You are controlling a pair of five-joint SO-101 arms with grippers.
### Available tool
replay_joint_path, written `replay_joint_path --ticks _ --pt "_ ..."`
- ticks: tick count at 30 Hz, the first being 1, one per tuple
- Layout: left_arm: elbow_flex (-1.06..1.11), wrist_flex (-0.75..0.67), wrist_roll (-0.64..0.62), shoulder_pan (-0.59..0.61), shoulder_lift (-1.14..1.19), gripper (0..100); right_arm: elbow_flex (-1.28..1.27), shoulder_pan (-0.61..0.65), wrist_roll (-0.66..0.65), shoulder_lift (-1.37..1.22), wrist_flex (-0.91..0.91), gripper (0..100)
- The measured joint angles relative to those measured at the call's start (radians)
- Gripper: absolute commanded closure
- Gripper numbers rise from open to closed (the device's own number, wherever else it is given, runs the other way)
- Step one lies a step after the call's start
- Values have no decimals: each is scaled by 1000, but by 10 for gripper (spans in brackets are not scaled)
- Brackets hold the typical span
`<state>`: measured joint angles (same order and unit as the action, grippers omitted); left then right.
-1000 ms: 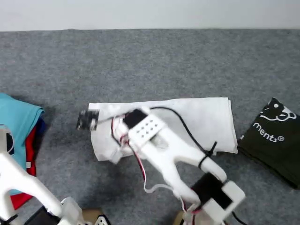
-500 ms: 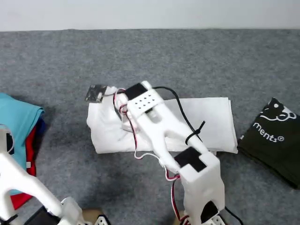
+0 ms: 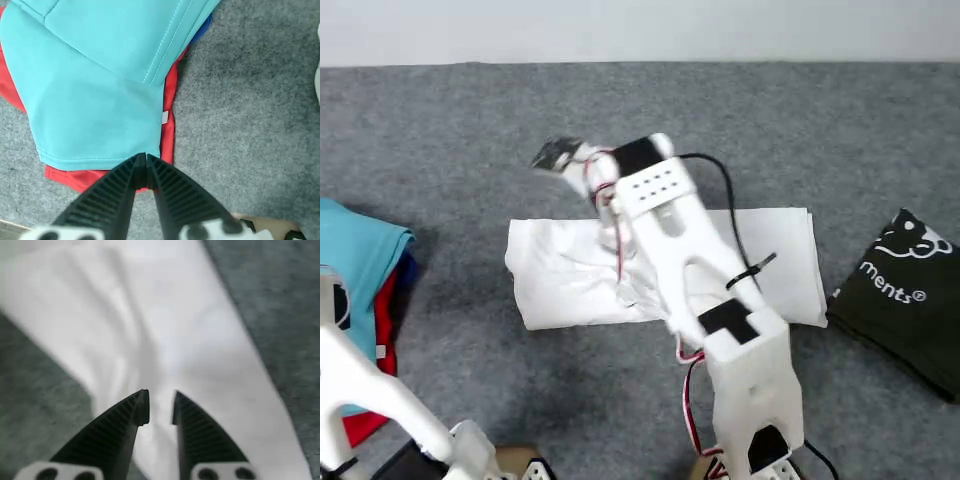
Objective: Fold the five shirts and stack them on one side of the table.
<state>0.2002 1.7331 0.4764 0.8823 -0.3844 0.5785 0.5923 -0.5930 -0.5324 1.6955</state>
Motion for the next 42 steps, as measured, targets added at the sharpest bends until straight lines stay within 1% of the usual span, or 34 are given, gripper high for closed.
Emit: replay_joint_path --ticks 2,4,9,12,17,19,21,25,30,32,35,39,42 --pt "0 0 0 0 0 994 3 46 0 12 54 988" --pt "0 0 0 0 0 994 5 78 12 25 55 988" --pt "0 0 0 0 0 994 5 100 34 14 54 988" --pt "0 0 0 0 0 994 5 54 35 -54 23 988" --pt "0 0 0 0 0 994 5 -91 23 -207 -95 988" --pt "0 0 0 0 0 994 3 -120 0 -230 -123 988" --pt "0 0 0 0 0 994 8 -123 -11 -232 -129 988" --pt "0 0 0 -5 0 994 78 -97 -14 -232 -74 988" --pt "0 0 0 -52 0 994 180 -2 -15 -178 51 988" --pt "0 0 0 -69 0 994 195 40 -11 -135 58 989" --pt "0 0 0 -83 0 994 195 84 29 -77 58 989" --pt "0 0 0 -83 0 994 187 110 44 -52 58 989" --pt "0 0 0 -83 0 994 120 107 44 -57 58 989"
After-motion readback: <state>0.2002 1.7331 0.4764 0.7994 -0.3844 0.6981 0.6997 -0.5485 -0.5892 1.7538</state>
